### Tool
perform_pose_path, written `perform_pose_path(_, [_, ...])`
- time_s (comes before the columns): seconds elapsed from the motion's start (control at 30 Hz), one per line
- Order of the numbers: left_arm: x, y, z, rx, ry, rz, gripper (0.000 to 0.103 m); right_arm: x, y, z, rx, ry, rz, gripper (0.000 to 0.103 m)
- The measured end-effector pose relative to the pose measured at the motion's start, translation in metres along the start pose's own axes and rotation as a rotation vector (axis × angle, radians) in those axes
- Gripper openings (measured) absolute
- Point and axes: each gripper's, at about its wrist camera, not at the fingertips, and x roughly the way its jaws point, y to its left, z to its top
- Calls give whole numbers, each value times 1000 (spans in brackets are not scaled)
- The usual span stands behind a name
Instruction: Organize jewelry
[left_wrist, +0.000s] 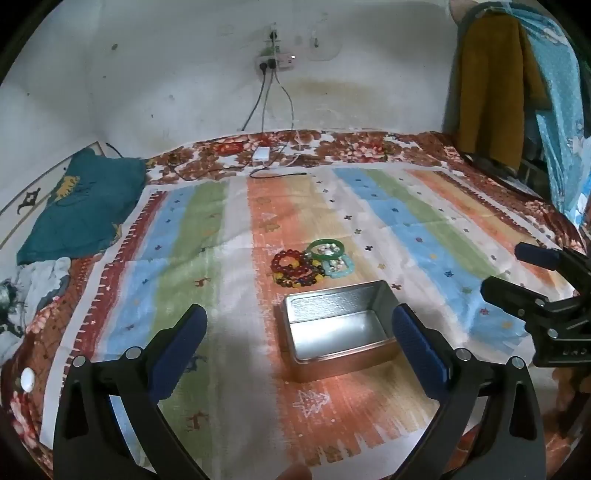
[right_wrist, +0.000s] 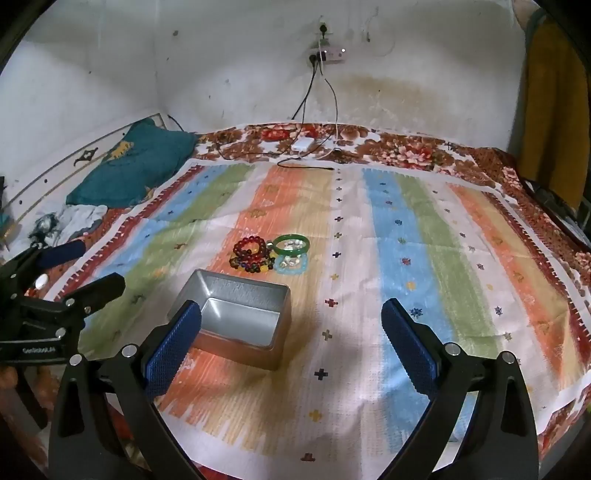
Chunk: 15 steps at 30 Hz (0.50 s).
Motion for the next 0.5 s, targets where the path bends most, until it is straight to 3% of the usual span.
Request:
perform_pose_path(0.13, [4,2,-2,-24,19,-34,98,-1,0,3,-13,-3,-11,99])
perform_pose_path(0.5, [13,7,-6,-28,66,-28,98,-1,10,-3,-36,3,-22,99])
